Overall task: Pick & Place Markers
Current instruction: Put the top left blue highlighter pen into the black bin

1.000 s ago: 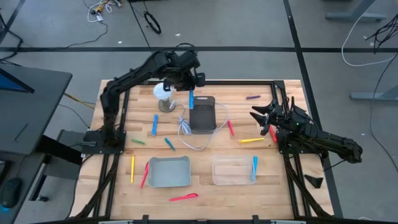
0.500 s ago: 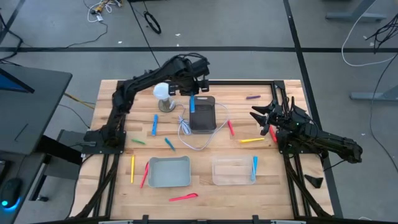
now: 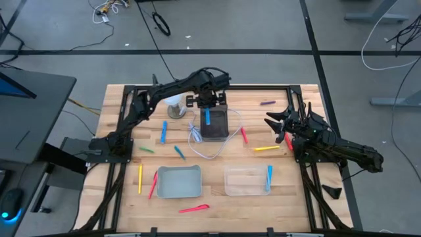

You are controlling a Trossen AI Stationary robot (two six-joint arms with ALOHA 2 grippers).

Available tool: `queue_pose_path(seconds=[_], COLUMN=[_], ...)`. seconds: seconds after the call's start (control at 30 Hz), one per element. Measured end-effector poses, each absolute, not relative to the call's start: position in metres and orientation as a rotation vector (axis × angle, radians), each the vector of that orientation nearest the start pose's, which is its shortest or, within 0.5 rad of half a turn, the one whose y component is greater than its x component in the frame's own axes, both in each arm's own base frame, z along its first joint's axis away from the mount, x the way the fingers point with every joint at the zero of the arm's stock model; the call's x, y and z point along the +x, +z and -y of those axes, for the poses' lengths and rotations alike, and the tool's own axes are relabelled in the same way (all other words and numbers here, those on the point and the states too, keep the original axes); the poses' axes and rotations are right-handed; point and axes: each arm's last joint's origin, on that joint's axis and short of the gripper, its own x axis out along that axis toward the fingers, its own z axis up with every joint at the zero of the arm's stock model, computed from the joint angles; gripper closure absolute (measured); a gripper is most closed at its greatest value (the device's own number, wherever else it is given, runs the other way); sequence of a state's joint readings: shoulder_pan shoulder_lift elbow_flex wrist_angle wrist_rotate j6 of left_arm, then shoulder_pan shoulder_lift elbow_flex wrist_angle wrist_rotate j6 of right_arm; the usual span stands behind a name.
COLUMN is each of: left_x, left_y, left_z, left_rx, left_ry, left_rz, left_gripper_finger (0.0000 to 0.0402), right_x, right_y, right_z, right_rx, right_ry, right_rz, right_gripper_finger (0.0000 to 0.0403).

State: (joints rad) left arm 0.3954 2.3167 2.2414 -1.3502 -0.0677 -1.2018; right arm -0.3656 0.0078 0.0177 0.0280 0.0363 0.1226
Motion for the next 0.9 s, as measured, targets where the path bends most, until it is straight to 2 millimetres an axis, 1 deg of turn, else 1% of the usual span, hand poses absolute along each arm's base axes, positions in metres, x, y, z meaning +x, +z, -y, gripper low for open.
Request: queue_pose_path(seconds=[0.27,0.5,0.67,0.9], left_x=[0.435,0.435,0.437,0.437], left_y=[0.213,0.2,0.195,0.195], left_z=[-0.179,-0.179,-0.176,-0.176], left_rx=[-1.202,-1.215,-1.221,-1.219], left_ry=[1.214,1.231,1.217,1.207], left_rz=[-1.109,-1.116,-1.125,-1.132], left_gripper_finger=[0.0328,0.0326,0.0326,0.0321], right_x=[0.09,0.09,0.09,0.09], right_y=[0.172,0.172,0.172,0.172], right_z=[0.036,0.036,0.036,0.036], right_rx=[0.115,0.115,0.115,0.115], right_ry=[-0.399,-0.399,-0.399,-0.399], right_rz=[0.062,0.062,0.062,0.062], right_gripper_finger=[0.0243,0.0243,0.0243,0.0243])
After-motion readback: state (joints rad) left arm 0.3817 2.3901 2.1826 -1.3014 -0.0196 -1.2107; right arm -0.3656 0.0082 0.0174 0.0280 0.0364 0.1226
